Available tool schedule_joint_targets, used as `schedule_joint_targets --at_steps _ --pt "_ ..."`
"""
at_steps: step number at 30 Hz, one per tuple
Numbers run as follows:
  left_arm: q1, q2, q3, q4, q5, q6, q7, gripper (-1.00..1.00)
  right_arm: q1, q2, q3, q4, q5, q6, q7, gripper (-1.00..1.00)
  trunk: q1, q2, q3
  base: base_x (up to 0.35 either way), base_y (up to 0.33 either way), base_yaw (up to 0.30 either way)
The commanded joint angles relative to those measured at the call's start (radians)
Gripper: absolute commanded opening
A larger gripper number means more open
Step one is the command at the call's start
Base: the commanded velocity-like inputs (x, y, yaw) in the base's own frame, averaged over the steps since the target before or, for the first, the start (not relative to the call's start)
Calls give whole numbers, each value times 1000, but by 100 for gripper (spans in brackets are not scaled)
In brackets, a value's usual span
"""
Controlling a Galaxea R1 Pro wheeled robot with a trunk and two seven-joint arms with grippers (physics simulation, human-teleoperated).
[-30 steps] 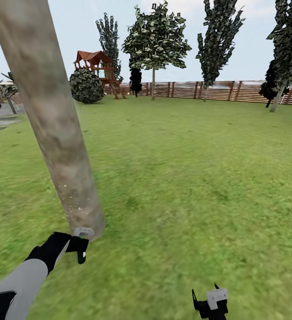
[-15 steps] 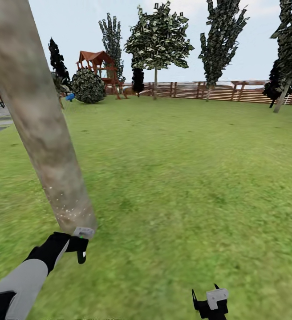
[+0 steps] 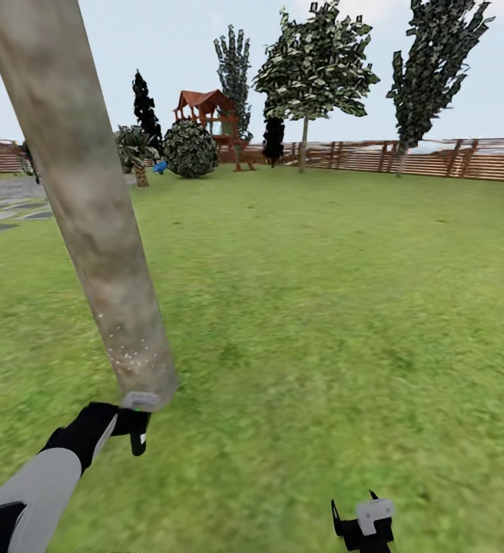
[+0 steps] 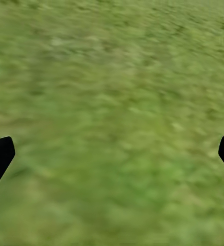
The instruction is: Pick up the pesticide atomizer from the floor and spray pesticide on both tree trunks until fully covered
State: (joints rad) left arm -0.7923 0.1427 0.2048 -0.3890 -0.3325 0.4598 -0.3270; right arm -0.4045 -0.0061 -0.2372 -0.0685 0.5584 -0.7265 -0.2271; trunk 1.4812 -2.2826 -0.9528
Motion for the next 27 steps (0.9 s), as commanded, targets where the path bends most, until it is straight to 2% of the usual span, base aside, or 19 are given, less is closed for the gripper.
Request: schedule_joint_targets --at_steps 1,3,9,24,27 --pt "-1 -1 9 -1 -5 5 32 -100 -1 0 -5 1 11 -2 -6 100 0 0 -1 103 -273 276" --pt "-1 -3 9 -1 -3 5 50 -100 -1 0 -5 1 11 -2 -6 100 0 0 -1 115 -273 276" --pt "-1 -6 10 -1 -1 5 57 -100 -1 0 -4 1 11 -2 -6 100 0 0 -1 178 -242 219" --pt "-1 -6 10 -1 0 2 57 -100 -1 -2 -5 1 11 -2 -6 100 0 0 -1 192 -227 8" --pt "-1 -6 10 -1 0 2 58 -100 -1 -2 -5 1 11 -2 -6 100 0 0 -1 50 -266 202"
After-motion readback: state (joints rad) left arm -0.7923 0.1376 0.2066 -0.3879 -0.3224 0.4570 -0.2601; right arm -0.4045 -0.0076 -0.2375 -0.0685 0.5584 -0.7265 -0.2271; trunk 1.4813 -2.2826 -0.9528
